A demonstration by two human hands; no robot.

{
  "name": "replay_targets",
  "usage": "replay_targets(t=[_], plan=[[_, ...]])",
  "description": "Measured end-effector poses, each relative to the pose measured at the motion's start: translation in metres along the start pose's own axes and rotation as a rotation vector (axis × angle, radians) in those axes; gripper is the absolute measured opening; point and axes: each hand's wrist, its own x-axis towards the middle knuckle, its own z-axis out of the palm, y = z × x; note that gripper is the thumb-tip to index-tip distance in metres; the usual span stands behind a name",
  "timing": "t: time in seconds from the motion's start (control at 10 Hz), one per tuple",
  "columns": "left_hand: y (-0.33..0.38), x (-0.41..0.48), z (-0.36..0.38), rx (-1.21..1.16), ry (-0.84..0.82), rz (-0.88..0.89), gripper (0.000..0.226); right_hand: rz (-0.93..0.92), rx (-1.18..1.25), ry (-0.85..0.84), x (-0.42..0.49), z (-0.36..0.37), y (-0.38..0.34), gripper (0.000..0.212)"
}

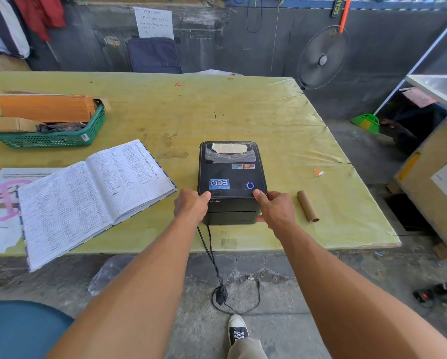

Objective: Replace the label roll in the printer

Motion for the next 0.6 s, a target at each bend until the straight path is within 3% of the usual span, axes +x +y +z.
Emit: replay_targets(t=[0.3, 0.4, 0.5, 0.6], plan=[[0.003, -0.006, -0.004, -0.008, -0.033, 0.011, 0.042, -0.040, -0.028, 0.017, -0.002, 0.002, -0.002, 0.044], [-0.003, -0.011, -0.008, 0.064, -0.059, 0.088, 0.030, -0.041, -0.070, -0.046, -0.004, -0.002, -0.004, 0.044], [-0.037, -0.011, -0.014, 0.138, -0.044, 0.136, 0.044, -0.024, -0.036, -0.087, -0.004, -0.014, -0.005, 0.021], [-0.096, -0.007, -0.018, 0.208, 0.034, 0.048, 0.047, -0.069, 0.157, 0.010, -0.008, -0.041, -0.026, 0.015]])
